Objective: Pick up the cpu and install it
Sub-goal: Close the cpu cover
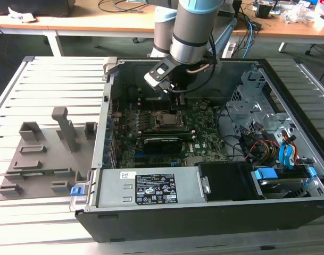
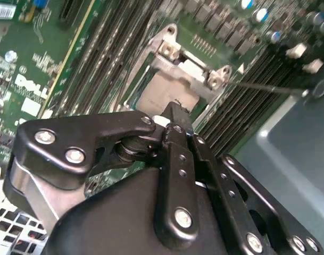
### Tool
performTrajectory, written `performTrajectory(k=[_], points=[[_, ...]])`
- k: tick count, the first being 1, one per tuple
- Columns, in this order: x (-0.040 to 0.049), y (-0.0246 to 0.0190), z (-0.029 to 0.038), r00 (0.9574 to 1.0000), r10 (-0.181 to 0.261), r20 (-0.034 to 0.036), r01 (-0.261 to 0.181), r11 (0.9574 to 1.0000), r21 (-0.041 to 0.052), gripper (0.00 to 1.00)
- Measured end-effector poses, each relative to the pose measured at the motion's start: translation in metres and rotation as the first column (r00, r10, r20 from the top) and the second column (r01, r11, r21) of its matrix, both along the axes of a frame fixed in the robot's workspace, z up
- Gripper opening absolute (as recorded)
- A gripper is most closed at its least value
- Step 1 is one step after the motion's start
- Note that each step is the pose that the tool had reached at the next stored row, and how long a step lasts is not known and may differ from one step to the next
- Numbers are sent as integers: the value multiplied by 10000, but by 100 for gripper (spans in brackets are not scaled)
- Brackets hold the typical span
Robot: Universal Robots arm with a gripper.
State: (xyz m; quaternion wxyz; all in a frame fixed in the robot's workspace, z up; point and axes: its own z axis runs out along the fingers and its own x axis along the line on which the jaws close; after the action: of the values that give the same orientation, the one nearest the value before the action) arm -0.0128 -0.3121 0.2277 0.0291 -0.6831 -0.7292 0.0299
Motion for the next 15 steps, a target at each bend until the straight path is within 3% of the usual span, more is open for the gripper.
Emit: performTrajectory(k=[1,5,8,11,13,15], points=[[-93,0,-2,10000,-1,1,1,10000,2,11],[-274,-1,-7,10000,0,0,0,10000,1,11],[-350,-2,-35,10000,1,1,-1,10000,-1,11],[-280,-2,-102,10000,1,2,-1,10000,-5,11],[-265,-2,-200,10000,2,2,-2,10000,-12,11],[-265,-3,-221,10000,3,1,-3,10000,-27,11]])
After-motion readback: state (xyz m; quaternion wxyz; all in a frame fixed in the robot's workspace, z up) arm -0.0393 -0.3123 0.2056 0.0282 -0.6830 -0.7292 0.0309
